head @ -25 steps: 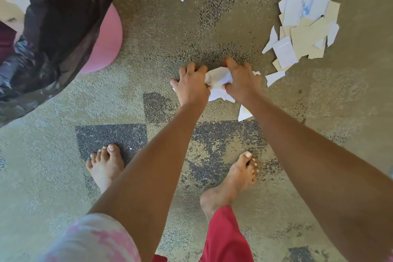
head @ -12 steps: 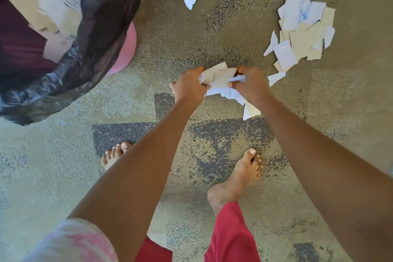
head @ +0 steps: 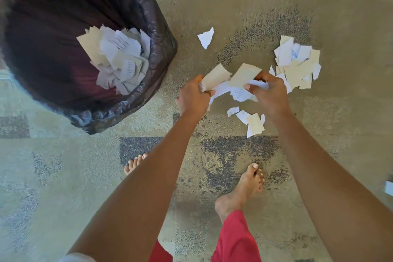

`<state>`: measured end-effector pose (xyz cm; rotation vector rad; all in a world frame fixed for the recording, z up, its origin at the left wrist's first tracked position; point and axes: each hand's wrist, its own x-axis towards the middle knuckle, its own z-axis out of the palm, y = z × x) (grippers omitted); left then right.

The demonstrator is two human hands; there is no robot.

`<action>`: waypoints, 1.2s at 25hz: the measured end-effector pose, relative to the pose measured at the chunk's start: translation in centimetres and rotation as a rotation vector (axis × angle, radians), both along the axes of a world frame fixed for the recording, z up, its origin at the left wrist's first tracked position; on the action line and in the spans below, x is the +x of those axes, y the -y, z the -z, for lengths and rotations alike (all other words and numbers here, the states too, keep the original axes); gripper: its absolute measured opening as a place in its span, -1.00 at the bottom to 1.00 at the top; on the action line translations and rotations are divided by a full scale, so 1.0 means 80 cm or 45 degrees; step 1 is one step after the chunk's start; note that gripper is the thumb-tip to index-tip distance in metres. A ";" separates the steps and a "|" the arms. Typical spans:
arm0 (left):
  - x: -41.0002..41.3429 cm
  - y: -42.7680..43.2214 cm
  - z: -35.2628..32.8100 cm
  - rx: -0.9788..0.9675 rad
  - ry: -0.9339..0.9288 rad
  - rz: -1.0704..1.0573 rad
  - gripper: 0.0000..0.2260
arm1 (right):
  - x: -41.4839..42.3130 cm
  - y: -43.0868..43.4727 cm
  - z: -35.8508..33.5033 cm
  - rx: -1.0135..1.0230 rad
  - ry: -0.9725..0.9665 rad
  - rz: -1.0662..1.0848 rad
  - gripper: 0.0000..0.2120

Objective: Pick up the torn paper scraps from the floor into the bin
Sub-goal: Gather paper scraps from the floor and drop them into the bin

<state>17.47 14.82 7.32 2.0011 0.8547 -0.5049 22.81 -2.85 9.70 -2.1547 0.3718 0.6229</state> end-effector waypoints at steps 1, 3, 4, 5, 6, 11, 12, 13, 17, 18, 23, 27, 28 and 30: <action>0.002 -0.002 -0.013 -0.017 0.018 -0.023 -0.71 | 0.002 -0.002 -0.015 0.025 0.017 0.019 -0.87; 0.007 -0.003 -0.042 -0.096 0.052 -0.090 -0.67 | 0.008 -0.009 -0.050 0.064 0.054 0.060 -0.89; 0.010 -0.005 -0.056 -0.149 0.064 -0.132 -0.64 | 0.012 -0.012 -0.070 0.093 0.084 0.098 -0.83; 0.013 -0.006 -0.070 -0.188 0.076 -0.170 -0.61 | 0.017 -0.015 -0.087 0.126 0.121 0.144 -0.79; 0.017 -0.007 -0.084 -0.217 0.091 -0.202 -0.58 | 0.021 -0.017 -0.104 0.157 0.159 0.192 -0.78; 0.037 -0.032 -0.152 -0.358 0.270 -0.365 -0.67 | 0.034 -0.055 -0.180 0.323 0.312 0.343 -0.87; 0.040 -0.042 -0.166 -0.375 0.317 -0.392 -0.71 | 0.036 -0.067 -0.193 0.378 0.344 0.346 -0.87; 0.043 -0.054 -0.177 -0.396 0.360 -0.427 -0.73 | 0.038 -0.080 -0.206 0.437 0.370 0.348 -0.84; 0.042 -0.114 -0.213 -0.422 0.467 -0.577 -0.72 | 0.044 -0.138 -0.240 0.671 0.421 0.369 -0.79; 0.039 -0.131 -0.219 -0.410 0.488 -0.616 -0.72 | 0.043 -0.154 -0.243 0.713 0.420 0.365 -0.80; 0.008 -0.211 -0.219 -0.265 0.545 -0.820 -0.78 | 0.027 -0.244 -0.238 0.770 0.369 0.238 -0.84; -0.016 -0.242 -0.200 -0.236 0.520 -0.984 -0.79 | 0.007 -0.300 -0.209 0.708 0.291 0.171 -0.90; -0.020 -0.246 -0.195 -0.229 0.512 -1.004 -0.79 | 0.001 -0.310 -0.201 0.668 0.279 0.144 -0.90; -0.025 -0.253 -0.182 -0.220 0.485 -1.034 -0.79 | -0.013 -0.332 -0.183 0.586 0.255 0.083 -0.88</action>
